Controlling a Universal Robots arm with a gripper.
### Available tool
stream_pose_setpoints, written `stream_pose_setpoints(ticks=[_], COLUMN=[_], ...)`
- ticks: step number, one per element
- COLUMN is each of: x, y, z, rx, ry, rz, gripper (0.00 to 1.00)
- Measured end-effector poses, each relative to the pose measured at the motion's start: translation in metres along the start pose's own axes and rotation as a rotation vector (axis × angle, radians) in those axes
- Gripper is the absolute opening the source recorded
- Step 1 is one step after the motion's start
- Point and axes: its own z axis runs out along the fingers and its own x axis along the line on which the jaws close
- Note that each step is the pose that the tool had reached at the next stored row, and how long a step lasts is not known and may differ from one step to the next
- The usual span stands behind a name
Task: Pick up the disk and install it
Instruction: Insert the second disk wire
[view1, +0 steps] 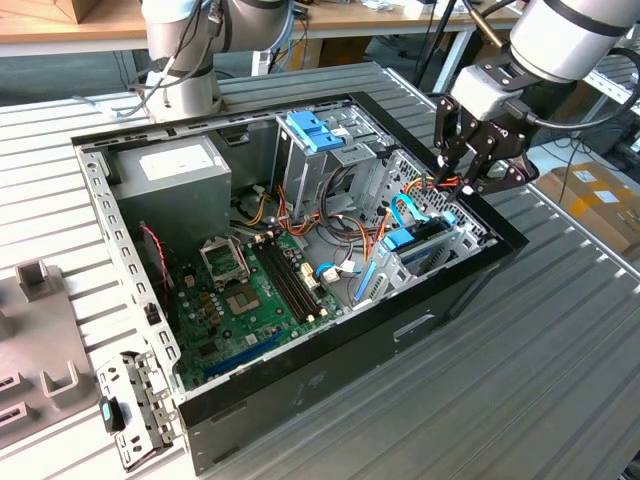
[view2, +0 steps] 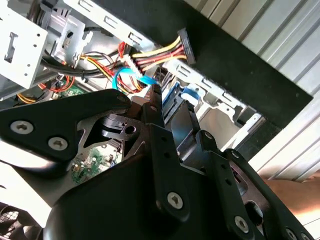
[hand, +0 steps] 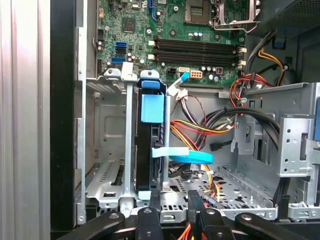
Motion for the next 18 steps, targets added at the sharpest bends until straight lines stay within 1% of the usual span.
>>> stream_pose_setpoints(ticks=[1,2,3,4,6,9,11,13,14,15,16,17,18], x=[-0.0016,-0.0045,-0.0071,-0.0078,-0.0078,-0.0076,-0.0074,-0.0074,-0.0074,-0.0073,-0.0073,-0.0071,-0.0071], y=[-0.0013,-0.0038,-0.0078,-0.017,-0.0263,-0.0335,-0.0378,-0.04,-0.0405,-0.041,-0.0412,-0.0417,-0.0419], z=[0.0002,0.0006,0.0011,0.0018,0.0022,0.0027,0.0033,0.0037,0.0039,0.0044,0.0047,0.0054,0.0058], rx=[-0.0001,-0.0002,-0.0004,-0.0005,-0.0005,-0.0011,-0.0024,-0.0048,-0.0069,-0.011,-0.0135,-0.018,-0.0195], ry=[0.0001,0.0001,-0.0001,-0.0002,0.0,0.0006,0.0004,-0.0007,-0.0014,-0.0033,-0.0042,-0.0058,-0.006], rz=[-0.001,-0.002,-0.004,-0.005,-0.005,-0.009,-0.022,-0.045,-0.064,-0.102,-0.126,-0.167,-0.182], gripper=[0.36,0.36,0.36,0.36,0.36,0.36,0.36,0.36,0.36,0.36,0.36,0.36,0.36])
